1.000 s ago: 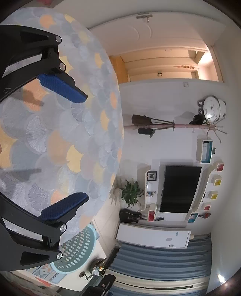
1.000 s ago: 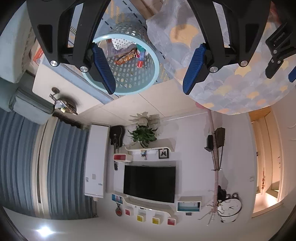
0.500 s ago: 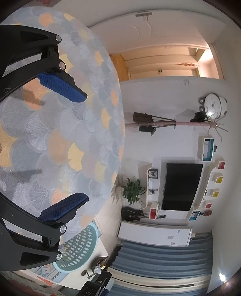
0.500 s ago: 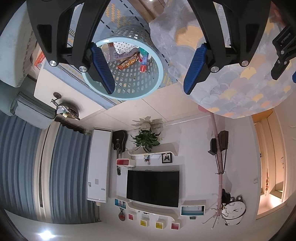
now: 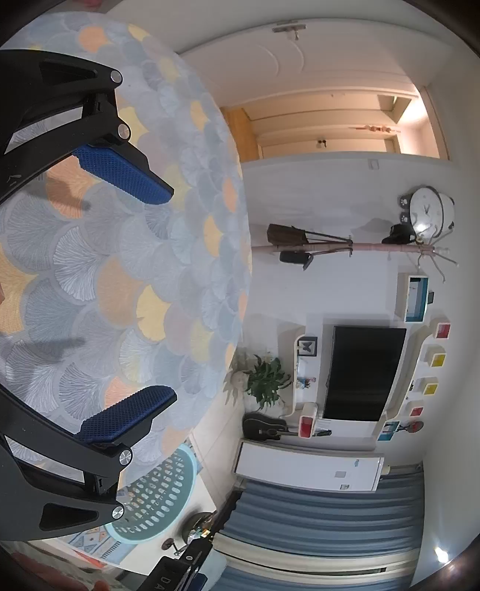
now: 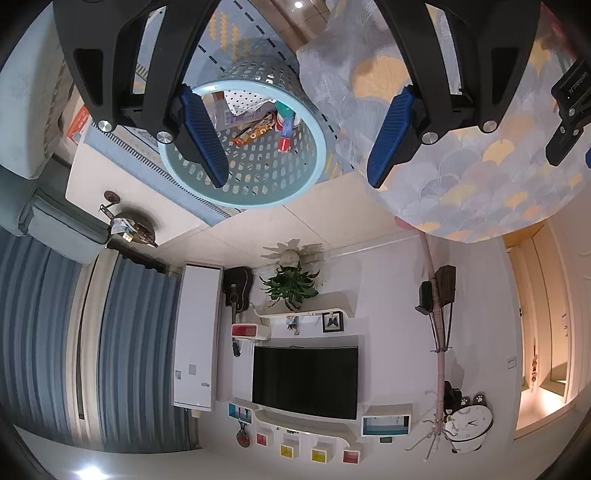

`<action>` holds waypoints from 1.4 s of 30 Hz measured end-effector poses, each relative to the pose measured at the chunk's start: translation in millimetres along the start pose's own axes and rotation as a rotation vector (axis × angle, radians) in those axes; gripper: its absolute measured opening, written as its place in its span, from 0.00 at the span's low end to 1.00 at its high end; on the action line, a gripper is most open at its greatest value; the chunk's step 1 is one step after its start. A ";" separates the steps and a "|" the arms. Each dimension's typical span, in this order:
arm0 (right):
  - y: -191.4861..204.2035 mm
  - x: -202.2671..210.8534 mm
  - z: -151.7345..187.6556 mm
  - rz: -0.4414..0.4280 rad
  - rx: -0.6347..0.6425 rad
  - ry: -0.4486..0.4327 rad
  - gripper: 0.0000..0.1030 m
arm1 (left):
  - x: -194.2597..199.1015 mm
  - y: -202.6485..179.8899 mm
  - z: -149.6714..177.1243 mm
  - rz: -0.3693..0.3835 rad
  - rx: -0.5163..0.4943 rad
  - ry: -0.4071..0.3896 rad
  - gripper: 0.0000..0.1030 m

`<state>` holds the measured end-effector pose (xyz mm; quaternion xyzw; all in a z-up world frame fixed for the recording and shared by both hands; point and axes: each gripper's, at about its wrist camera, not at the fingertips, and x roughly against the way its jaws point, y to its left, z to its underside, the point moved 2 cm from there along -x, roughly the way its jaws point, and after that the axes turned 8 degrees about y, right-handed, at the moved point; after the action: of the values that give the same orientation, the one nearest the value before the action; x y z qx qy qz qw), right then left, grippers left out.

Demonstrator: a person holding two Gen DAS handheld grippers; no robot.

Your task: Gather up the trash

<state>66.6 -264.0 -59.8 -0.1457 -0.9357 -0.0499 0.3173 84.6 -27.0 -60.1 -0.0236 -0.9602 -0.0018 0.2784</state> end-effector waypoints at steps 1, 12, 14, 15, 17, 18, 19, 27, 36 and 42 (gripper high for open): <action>0.2 -0.4 -0.3 0.000 0.000 0.001 0.71 | -1.1 0.1 0.4 0.002 0.002 0.003 0.93; -1.5 -1.6 1.9 0.001 -0.003 0.006 0.74 | -4.2 -2.1 4.4 0.012 -0.014 0.003 0.93; -1.7 -1.7 2.5 0.001 -0.005 0.008 0.74 | -4.0 -2.2 4.1 0.012 -0.012 0.003 0.93; -1.7 -1.7 2.6 0.001 -0.005 0.009 0.74 | -4.0 -2.0 3.8 0.012 -0.012 0.003 0.93; -1.3 -2.2 2.8 0.001 -0.004 0.012 0.74 | -3.9 -2.6 4.6 0.011 -0.011 0.004 0.93; -1.3 -2.5 3.2 0.001 -0.004 0.012 0.74 | -4.0 -2.3 4.3 0.012 -0.012 0.004 0.93; -1.5 -2.6 3.3 0.001 -0.004 0.013 0.74 | -4.0 -2.6 4.5 0.012 -0.012 0.004 0.93; -1.8 -2.8 3.5 0.001 -0.004 0.014 0.74 | -3.6 -2.7 4.1 0.011 -0.012 0.004 0.93; -1.7 -6.6 5.5 0.003 -0.007 0.019 0.74 | -3.3 -2.2 3.5 0.011 -0.013 0.003 0.93; -1.5 -8.4 7.5 0.004 -0.006 0.024 0.74 | -3.1 -2.3 3.4 0.011 -0.015 0.004 0.93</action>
<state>68.2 -266.1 -70.9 -0.1479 -0.9315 -0.0540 0.3279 85.3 -29.3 -64.6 -0.0310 -0.9594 -0.0074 0.2804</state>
